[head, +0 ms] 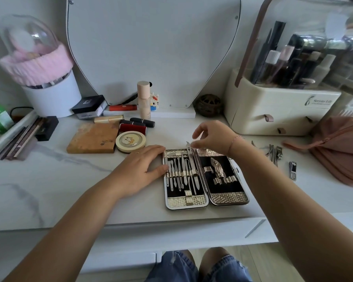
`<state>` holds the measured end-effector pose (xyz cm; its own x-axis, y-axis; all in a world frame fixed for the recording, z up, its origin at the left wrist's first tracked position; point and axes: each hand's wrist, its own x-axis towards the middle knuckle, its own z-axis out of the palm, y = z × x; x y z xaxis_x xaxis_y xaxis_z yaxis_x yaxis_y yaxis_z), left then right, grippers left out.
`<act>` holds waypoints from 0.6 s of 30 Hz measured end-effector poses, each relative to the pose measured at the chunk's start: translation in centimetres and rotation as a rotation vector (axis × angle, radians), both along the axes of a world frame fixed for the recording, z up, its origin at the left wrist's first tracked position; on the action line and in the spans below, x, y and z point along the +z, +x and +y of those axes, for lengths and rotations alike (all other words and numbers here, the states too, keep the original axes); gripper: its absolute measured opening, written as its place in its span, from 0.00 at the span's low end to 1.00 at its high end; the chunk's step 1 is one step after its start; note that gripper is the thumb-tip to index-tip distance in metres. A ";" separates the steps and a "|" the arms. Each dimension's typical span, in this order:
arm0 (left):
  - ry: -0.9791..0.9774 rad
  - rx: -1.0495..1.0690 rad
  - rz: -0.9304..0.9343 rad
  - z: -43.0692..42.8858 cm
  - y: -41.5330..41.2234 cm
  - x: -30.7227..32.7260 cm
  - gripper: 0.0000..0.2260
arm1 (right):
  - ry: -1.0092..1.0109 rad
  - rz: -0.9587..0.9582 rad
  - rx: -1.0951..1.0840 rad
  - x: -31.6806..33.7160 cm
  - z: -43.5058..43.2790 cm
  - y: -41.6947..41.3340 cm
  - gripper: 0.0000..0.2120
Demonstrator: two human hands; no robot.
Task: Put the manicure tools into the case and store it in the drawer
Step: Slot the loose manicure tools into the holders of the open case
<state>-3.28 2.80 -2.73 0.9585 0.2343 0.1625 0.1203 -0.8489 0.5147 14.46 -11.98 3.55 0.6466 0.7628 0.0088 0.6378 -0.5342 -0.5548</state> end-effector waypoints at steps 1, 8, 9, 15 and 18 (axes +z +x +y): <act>0.003 0.001 0.001 0.0 0.0 0.0 0.31 | 0.035 -0.041 -0.023 -0.2 0.3 0.2 0.11; 0.014 -0.001 -0.001 -0.2 0.0 0.3 0.32 | 0.050 -0.036 -0.013 -1.1 1.8 0.4 0.06; 0.017 -0.001 -0.002 -0.2 0.0 0.3 0.32 | 0.040 -0.032 0.002 -1.1 1.8 0.4 0.05; 0.024 -0.007 0.003 -0.1 0.1 0.2 0.34 | 0.021 -0.023 0.082 -1.4 0.8 0.1 0.03; 0.026 -0.006 -0.002 -0.1 0.0 0.2 0.32 | 0.031 -0.006 0.097 -1.5 0.3 0.0 0.04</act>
<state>-3.28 2.66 -2.50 0.9595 0.2246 0.1703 0.1146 -0.8628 0.4923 14.44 -11.65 2.06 0.5697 0.8210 0.0367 0.6887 -0.4526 -0.5664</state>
